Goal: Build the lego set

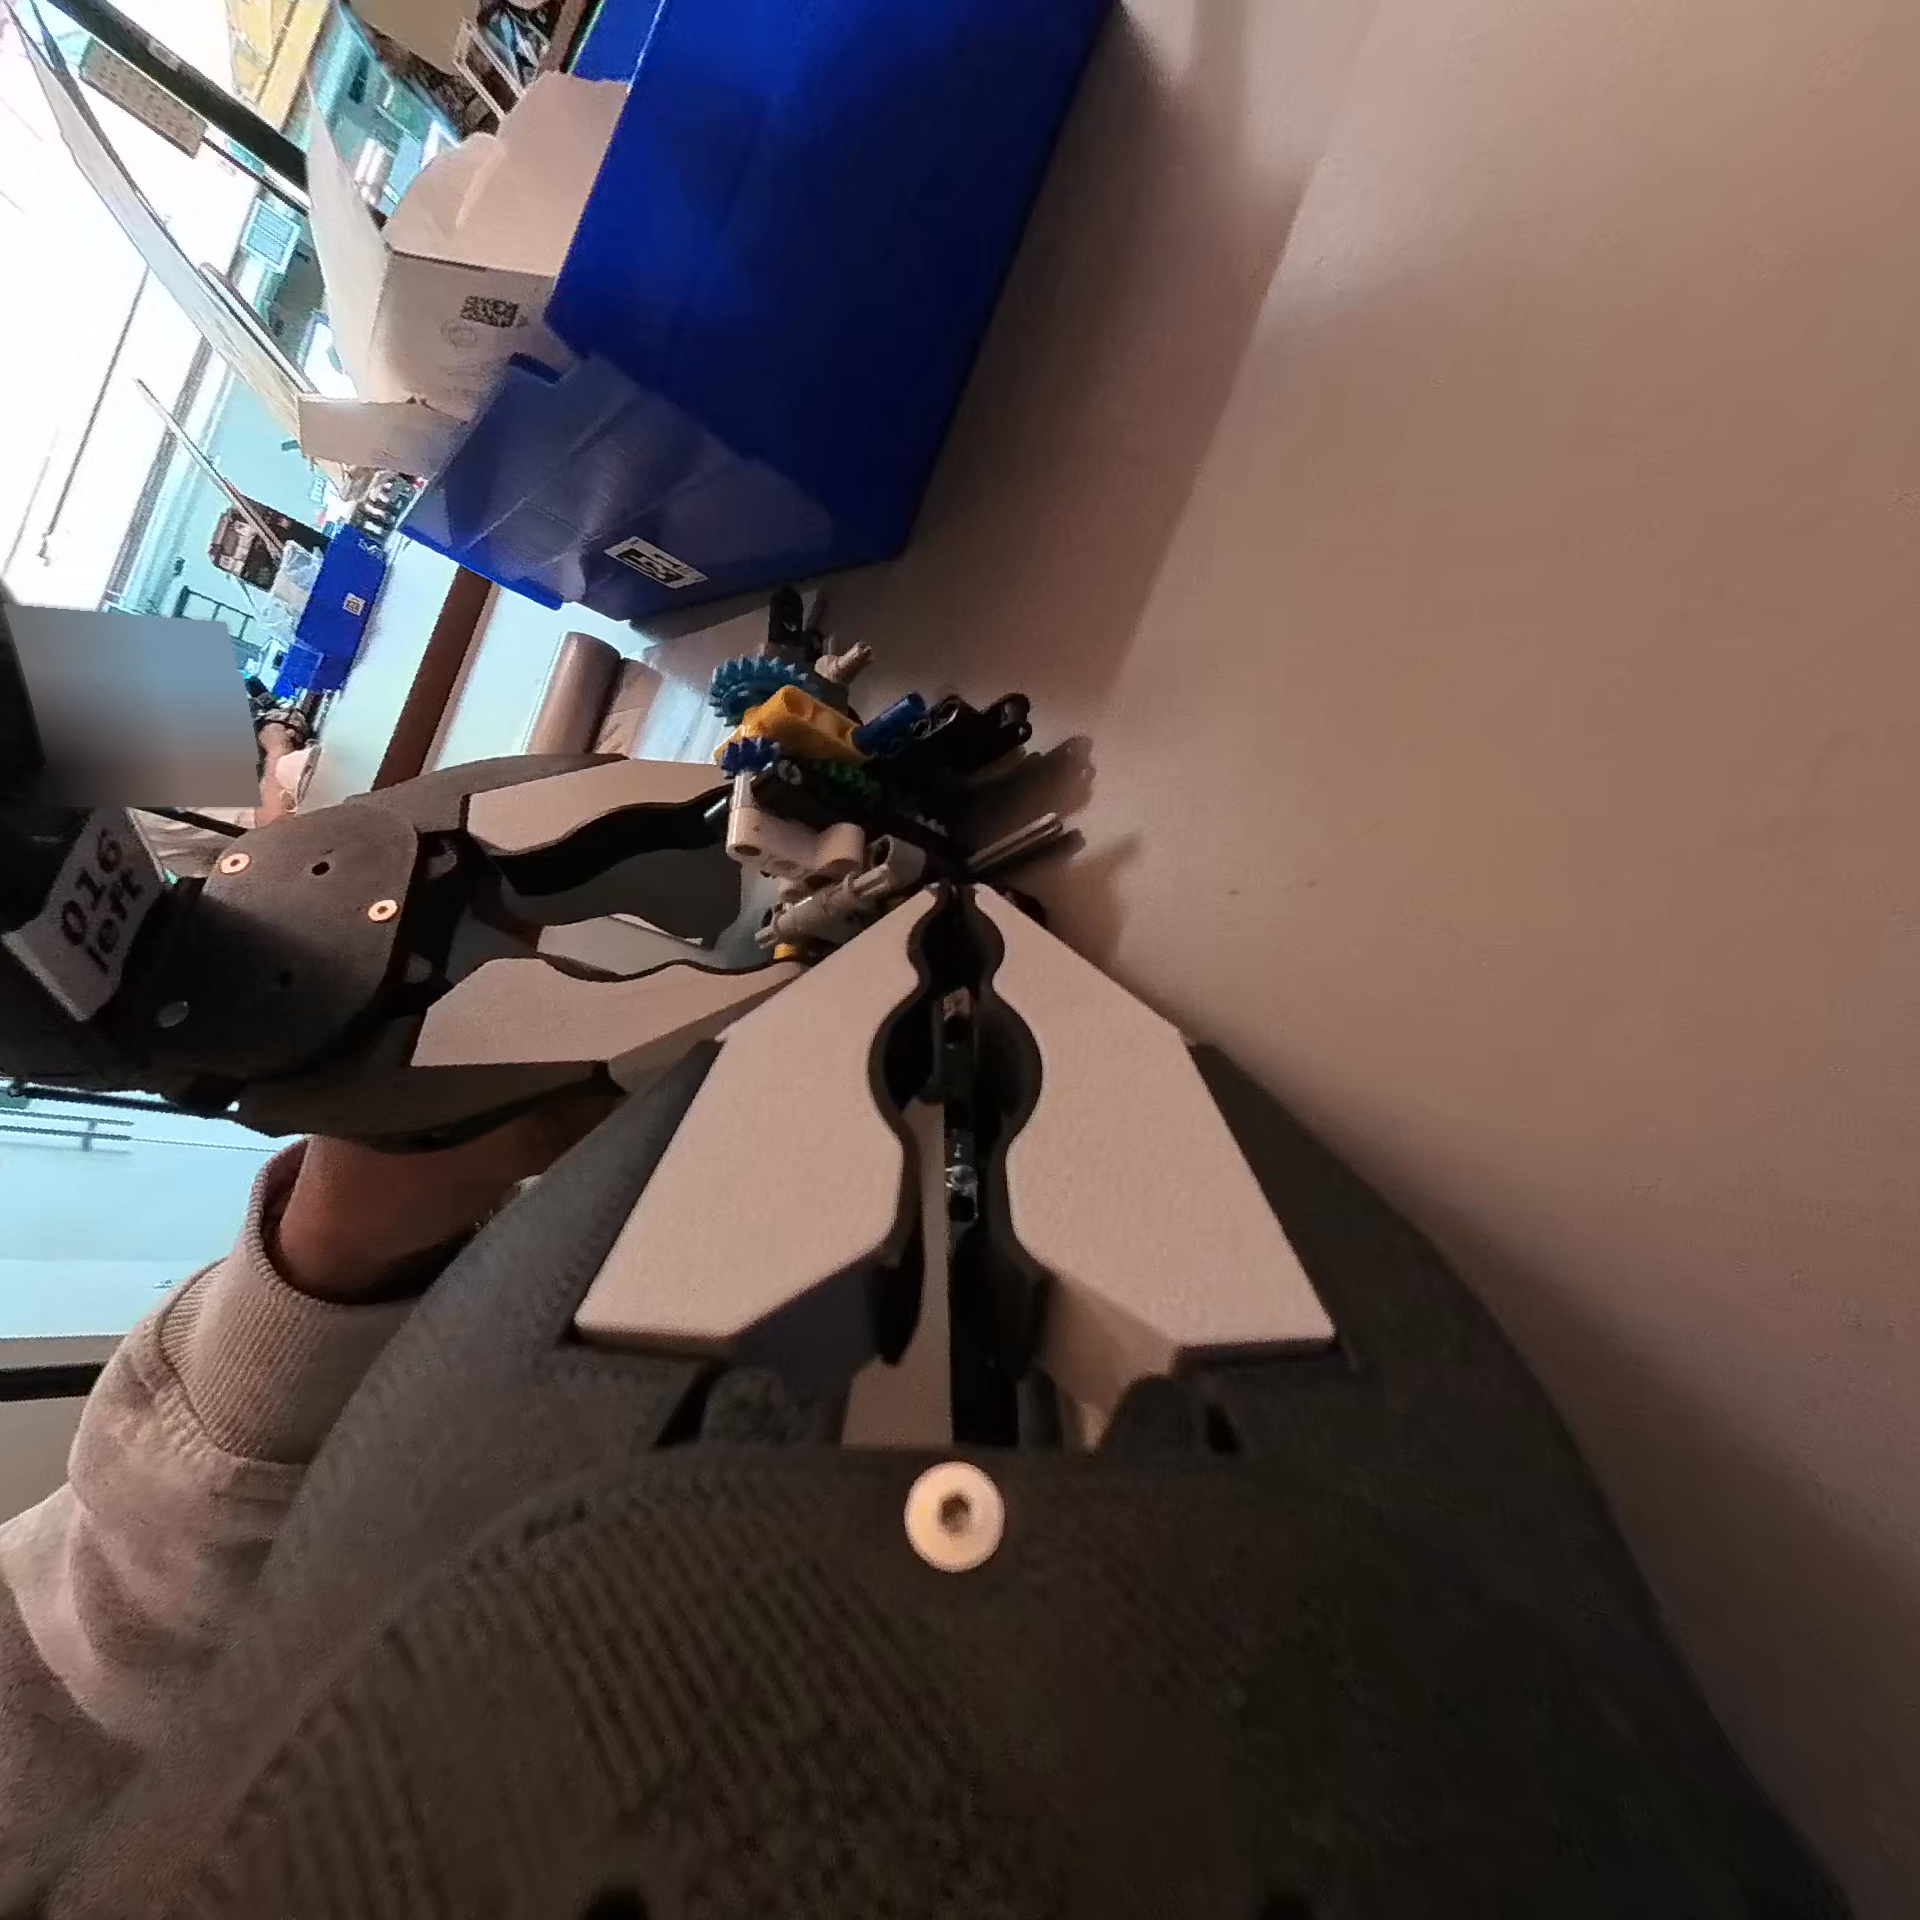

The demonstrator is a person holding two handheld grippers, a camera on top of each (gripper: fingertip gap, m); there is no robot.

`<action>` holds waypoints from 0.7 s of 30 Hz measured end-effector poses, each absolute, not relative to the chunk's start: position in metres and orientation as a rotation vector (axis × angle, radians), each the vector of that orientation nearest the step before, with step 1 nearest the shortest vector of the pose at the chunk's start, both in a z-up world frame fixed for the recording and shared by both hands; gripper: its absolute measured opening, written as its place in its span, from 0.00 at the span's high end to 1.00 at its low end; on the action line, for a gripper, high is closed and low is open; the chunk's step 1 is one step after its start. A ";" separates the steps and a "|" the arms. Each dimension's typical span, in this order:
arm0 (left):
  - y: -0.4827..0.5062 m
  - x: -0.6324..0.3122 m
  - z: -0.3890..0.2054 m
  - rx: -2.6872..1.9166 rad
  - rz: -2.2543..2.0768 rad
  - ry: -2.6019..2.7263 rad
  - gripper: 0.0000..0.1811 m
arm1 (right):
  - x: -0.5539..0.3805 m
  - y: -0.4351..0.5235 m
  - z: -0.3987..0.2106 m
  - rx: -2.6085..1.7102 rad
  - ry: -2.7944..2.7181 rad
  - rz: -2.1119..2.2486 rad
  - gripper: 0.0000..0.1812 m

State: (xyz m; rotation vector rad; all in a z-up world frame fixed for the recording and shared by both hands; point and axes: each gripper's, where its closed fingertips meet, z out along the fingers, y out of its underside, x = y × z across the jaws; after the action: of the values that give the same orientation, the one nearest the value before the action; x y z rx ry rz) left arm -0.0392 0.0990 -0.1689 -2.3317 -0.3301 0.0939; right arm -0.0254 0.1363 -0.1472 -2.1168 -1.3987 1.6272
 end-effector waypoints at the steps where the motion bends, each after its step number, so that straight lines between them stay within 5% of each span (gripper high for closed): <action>1: 0.099 -0.039 -0.169 -2.332 0.094 -0.330 0.67 | -0.026 0.136 -0.147 -2.118 -1.398 1.630 1.00; 21: 0.099 -0.039 -0.169 -2.331 0.092 -0.331 0.67 | -0.026 0.141 -0.146 -2.135 -1.343 1.659 1.00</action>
State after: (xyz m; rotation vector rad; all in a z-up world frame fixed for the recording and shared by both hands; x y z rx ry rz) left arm -0.0390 0.0989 -0.1686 -2.3307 -0.3310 0.0924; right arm -0.0263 0.1414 -0.1456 -2.1353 -1.3432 1.6595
